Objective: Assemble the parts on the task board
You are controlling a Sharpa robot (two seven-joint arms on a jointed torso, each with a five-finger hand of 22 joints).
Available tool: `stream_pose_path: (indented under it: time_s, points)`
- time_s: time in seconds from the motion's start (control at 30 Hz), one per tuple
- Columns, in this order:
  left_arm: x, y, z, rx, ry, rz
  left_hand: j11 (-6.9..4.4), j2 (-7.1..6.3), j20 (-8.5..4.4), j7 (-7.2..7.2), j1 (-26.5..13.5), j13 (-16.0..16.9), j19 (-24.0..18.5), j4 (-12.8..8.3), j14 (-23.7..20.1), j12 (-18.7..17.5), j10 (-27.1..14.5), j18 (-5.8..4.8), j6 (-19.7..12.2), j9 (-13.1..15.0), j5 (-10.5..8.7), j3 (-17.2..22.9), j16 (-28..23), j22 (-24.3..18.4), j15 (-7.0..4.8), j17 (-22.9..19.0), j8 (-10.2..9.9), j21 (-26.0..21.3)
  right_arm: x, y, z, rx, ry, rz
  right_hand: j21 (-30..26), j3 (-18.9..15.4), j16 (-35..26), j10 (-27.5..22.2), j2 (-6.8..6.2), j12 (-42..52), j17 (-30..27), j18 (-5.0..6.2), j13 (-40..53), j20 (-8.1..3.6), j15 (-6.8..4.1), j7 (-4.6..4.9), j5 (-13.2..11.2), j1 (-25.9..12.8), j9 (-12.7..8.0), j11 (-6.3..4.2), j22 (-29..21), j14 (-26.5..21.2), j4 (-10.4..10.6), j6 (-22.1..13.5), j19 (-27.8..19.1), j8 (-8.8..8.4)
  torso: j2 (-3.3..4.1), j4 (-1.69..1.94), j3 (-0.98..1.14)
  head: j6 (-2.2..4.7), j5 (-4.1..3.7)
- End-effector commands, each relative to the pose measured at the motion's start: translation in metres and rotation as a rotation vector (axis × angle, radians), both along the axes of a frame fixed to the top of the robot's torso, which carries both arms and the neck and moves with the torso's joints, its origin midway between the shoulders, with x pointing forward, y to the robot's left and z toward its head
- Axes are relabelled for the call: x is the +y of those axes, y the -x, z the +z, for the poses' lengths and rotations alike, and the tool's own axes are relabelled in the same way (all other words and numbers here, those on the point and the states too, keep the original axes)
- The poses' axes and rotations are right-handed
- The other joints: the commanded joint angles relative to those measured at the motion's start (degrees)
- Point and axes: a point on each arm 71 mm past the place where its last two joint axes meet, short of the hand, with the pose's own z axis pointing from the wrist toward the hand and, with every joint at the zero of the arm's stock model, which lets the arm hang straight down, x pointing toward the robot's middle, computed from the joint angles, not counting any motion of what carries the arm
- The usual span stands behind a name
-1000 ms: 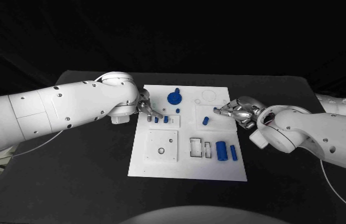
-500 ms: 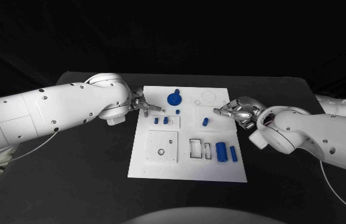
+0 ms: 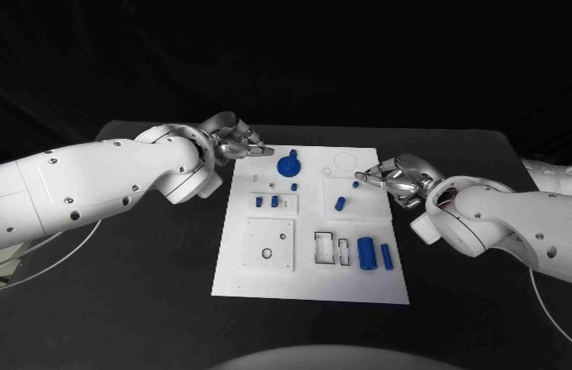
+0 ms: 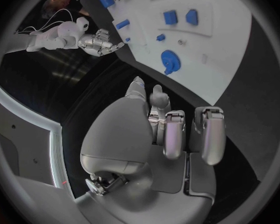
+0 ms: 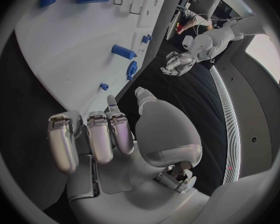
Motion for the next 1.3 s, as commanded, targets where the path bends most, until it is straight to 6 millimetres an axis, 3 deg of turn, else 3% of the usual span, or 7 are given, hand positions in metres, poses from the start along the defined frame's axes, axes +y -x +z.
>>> stream_pose_path:
  time_s: [0.03,0.17,0.27,0.3,0.37,0.63,1.3]
  points:
    - [-0.007,-0.002,0.017,-0.208,0.19,-0.043,0.34,0.23,0.02,0.44,3.08,-11.32,5.92,0.5,6.06,-19.89,-2.76,-0.85,-0.98,-4.31,-0.22,0.3,0.14,15.09,0.73,15.06,-0.74,0.14,0.001,0.0,0.002,-0.031,-0.016,0.004,0.26,-0.28,0.23,5.9,0.62,0.16,15.09,-0.38,15.07,0.46,0.47,0.21,0.21,-0.17,0.04,0.39,15.08,5.97,0.08,0.41,5.9,0.4,0.05,-0.09,-0.01,0.13,0.08]
    - [-0.017,-0.004,0.014,-0.264,0.193,-0.121,2.51,0.32,1.56,2.7,7.67,-29.22,5.92,0.45,6.06,-38.22,-4.79,-0.85,-1.79,-12.87,-3.09,0.08,0.14,15.09,3.15,15.06,-0.78,0.14,0.0,0.0,0.002,-0.03,-0.017,0.004,0.26,-0.28,0.23,5.9,0.62,0.16,15.09,-0.38,15.07,0.46,0.47,0.21,0.21,-0.17,0.04,0.39,15.08,5.97,0.08,0.41,5.9,0.4,0.07,-0.01,-0.05,0.23,-0.08]
    - [-0.024,-0.004,0.01,-0.309,0.148,-0.185,3.38,-0.24,2.32,2.7,9.43,-34.37,5.92,0.41,6.06,-42.21,-5.63,-0.85,-2.46,-16.37,-6.52,-0.29,0.14,15.09,3.68,15.06,-0.74,0.14,0.0,0.001,0.002,-0.029,-0.018,0.004,0.26,-0.28,0.23,5.9,0.62,0.16,15.09,-0.38,15.07,0.46,0.47,0.21,0.21,-0.17,0.04,0.39,15.08,5.97,0.08,0.41,5.9,0.4,0.1,0.0,-0.06,0.26,-0.14]
    - [-0.028,-0.003,0.007,-0.341,0.108,-0.226,4.04,-0.55,2.6,2.07,9.61,-37.21,5.92,0.56,6.06,-43.71,-5.63,-0.85,-2.75,-18.65,-8.17,-0.45,0.14,15.09,4.09,15.06,-0.63,0.14,0.0,0.001,0.002,-0.028,-0.018,0.005,0.26,-0.28,0.23,5.9,0.62,0.16,15.09,-0.38,15.07,0.46,0.47,0.21,0.21,-0.17,0.04,0.39,15.08,5.97,0.08,0.41,5.9,0.4,0.14,0.01,-0.05,0.19,-0.19]
    - [-0.034,-0.002,0.005,-0.38,0.054,-0.277,4.71,-0.99,3.13,0.86,10.33,-40.08,5.92,0.33,6.06,-44.83,-6.38,-0.85,-3.15,-21.03,-9.05,-0.07,0.14,15.09,4.69,15.06,-0.65,0.14,0.0,0.001,0.002,-0.028,-0.018,0.006,0.26,-0.28,0.23,5.9,0.62,0.16,15.09,-0.38,15.07,0.46,0.47,0.21,0.21,-0.17,0.04,0.39,15.08,5.97,0.08,0.41,5.9,0.4,0.15,0.01,-0.08,0.13,-0.23]
    - [-0.054,0.006,-0.008,-0.494,-0.155,-0.444,5.51,-1.96,3.78,-1.16,10.87,-44.52,5.92,0.47,6.06,-44.91,-7.84,-0.85,-3.01,-24.76,-10.72,2.45,0.14,15.09,5.22,15.06,-0.6,0.14,-0.001,0.001,0.003,-0.031,-0.023,0.004,0.26,-0.33,0.23,5.9,0.62,0.16,15.09,-0.38,15.07,0.46,0.47,0.22,0.3,-0.14,0.03,0.38,15.08,5.97,0.08,0.42,5.9,0.43,0.12,0.15,-0.08,-0.19,-0.26]
    - [-0.077,0.01,-0.038,-0.431,-0.341,-0.565,5.19,-1.99,3.96,-1.13,15.27,-48.91,5.92,0.43,6.06,-44.8,-6.62,-0.85,-0.14,-28.11,-10.74,7.3,0.14,15.09,5.28,15.06,-0.3,0.14,0.0,0.002,0.005,-0.055,-0.037,0.002,0.26,-0.34,0.23,5.9,0.63,0.16,15.09,-0.38,15.07,0.46,0.47,0.22,0.32,-0.13,0.03,0.38,15.08,5.97,0.09,0.42,5.9,0.43,0.1,0.04,-0.03,-0.78,-0.25]
